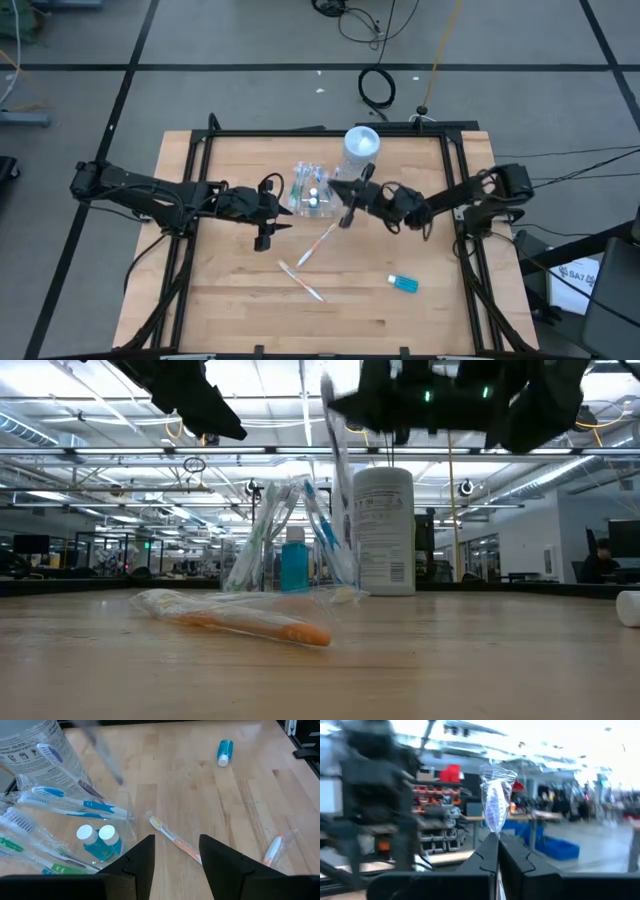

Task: Pick & Place toothbrushing station
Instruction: Put the violet toothbrush into the transparent organizer

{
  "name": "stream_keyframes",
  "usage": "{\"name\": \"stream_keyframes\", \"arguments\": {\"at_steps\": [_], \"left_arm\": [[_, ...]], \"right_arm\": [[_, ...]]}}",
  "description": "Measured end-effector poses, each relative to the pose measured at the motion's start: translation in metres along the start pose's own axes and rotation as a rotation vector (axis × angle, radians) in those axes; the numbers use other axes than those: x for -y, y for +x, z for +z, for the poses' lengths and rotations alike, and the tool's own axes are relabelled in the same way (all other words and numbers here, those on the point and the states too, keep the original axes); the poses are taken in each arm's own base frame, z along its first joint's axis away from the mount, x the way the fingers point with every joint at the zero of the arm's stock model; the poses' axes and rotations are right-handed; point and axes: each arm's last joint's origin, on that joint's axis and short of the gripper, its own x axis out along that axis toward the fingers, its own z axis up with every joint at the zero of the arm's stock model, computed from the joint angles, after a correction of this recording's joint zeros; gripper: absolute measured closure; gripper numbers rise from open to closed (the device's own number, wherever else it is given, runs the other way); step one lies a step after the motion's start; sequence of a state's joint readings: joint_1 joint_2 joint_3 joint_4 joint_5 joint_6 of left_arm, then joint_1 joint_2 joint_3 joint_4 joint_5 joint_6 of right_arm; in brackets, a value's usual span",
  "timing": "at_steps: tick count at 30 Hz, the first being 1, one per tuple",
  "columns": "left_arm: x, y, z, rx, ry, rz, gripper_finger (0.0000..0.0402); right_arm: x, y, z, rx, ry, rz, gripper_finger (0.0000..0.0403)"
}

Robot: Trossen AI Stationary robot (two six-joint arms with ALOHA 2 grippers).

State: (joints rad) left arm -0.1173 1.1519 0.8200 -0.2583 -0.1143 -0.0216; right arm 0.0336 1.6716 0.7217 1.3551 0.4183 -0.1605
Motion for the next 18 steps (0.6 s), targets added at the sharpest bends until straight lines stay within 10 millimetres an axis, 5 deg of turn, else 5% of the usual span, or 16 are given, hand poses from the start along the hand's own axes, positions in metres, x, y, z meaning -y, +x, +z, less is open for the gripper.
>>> {"name": "stream_keyframes", "arguments": {"at_steps": [6,18], "left_arm": [[0.000,0.000,0.000,0.000,0.001,0.000,0.0243],[0.000,0.000,0.000,-0.002,0.018,0.000,0.0243]], "right_arm": [[0.024,0.001,-0.039,-0.046,0.105,-0.079,0.0402],[0.021,-0.003,-0.068,-0.190,0.056,-0.169,0.0402]]}}
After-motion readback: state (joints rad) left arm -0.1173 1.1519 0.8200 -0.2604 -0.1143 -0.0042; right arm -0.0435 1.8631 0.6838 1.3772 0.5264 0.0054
